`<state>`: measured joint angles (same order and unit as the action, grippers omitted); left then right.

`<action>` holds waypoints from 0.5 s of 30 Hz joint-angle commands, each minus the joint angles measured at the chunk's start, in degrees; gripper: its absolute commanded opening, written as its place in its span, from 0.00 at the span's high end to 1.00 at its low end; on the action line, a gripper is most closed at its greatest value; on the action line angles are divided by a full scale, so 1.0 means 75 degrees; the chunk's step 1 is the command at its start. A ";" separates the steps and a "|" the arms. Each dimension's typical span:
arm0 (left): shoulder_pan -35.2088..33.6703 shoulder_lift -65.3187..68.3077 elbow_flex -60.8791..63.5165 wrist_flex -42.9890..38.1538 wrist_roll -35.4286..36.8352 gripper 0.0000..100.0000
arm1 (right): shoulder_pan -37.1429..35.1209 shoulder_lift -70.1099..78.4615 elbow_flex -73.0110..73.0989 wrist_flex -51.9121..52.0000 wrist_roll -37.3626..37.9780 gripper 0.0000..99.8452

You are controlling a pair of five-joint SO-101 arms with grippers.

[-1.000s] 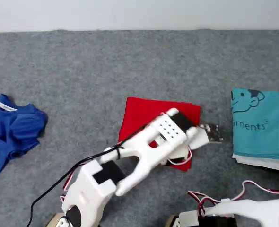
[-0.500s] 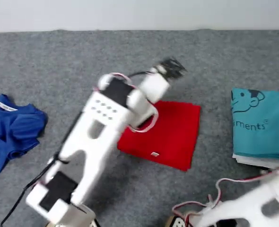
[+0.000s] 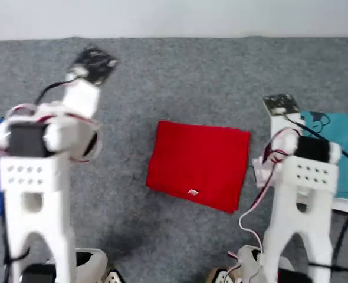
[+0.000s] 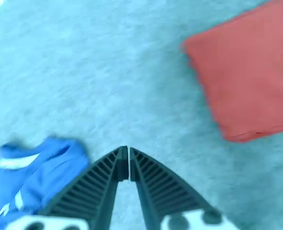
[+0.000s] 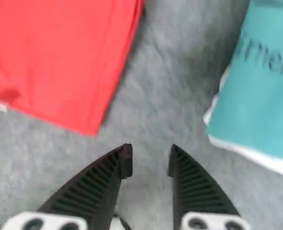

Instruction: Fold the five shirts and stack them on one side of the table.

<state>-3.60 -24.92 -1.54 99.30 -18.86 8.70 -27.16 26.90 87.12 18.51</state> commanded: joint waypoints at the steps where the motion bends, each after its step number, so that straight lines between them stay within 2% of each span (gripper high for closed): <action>1: -0.0903 -0.0598 0.0147 0.0059 -0.0152 0.98 | -0.0404 0.0522 -0.0328 -0.1037 -0.0258 0.84; 7: -0.2016 -0.0692 0.0545 0.0035 -0.0164 0.98 | -0.0862 0.1752 -0.0492 -0.2549 -0.0258 0.84; 11: -0.2262 -0.0645 0.0568 0.0023 -0.0633 0.98 | -0.0908 0.2889 -0.1125 -0.3030 -0.0410 0.84; 15: -0.2274 -0.0645 0.0721 -0.0176 -0.0867 0.98 | -0.1073 0.4144 -0.2286 -0.2842 -0.0938 0.84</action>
<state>-20.22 -28.09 3.30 99.30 -24.31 1.93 -0.53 17.41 65.58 13.58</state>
